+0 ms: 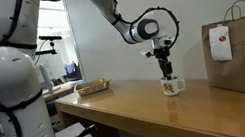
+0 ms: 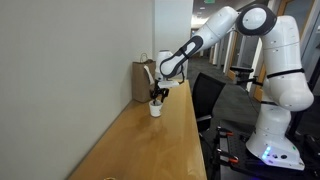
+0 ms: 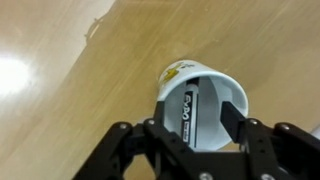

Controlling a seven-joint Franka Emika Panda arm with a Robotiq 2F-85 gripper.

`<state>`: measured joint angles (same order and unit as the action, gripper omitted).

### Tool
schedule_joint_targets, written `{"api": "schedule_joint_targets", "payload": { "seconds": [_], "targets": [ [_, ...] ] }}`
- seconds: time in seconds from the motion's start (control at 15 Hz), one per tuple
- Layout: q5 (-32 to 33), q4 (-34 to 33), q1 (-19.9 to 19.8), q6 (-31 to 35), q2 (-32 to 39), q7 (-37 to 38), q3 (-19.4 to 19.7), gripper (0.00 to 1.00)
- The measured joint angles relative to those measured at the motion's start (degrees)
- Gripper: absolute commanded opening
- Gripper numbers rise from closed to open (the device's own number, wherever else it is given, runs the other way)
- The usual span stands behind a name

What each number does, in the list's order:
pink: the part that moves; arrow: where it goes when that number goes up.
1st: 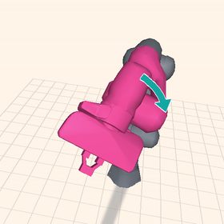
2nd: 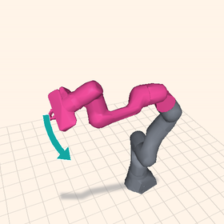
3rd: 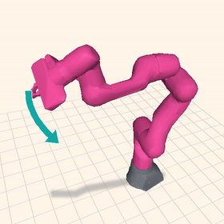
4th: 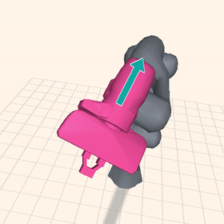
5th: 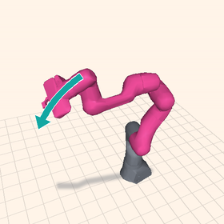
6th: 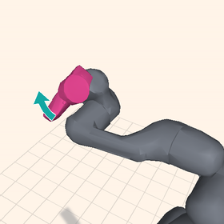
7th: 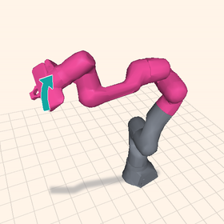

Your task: Move the mug to the right then take the marker out of the mug and put it on the table

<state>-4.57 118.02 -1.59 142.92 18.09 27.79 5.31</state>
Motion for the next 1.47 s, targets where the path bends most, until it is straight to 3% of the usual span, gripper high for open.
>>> {"api": "schedule_joint_targets", "payload": {
  "seconds": [0.47, 0.67, 1.13, 1.4, 1.47],
  "targets": [
    [0.0, -1.7, 1.5, 0.0, 0.6, 0.0, 0.0, 0.6],
    [0.2, -2.0, 2.2, 0.0, 1.2, 0.0, 0.0, 0.53],
    [1.4, -3.6, 2.2, 0.0, 3.9, 0.0, 0.9, 0.6],
    [1.7, -4.9, 2.2, 0.0, 5.5, -0.2, 1.0, 0.52],
    [1.7, -5.2, 2.2, 0.0, 6.0, -0.3, 1.1, 0.35]
  ]
}}
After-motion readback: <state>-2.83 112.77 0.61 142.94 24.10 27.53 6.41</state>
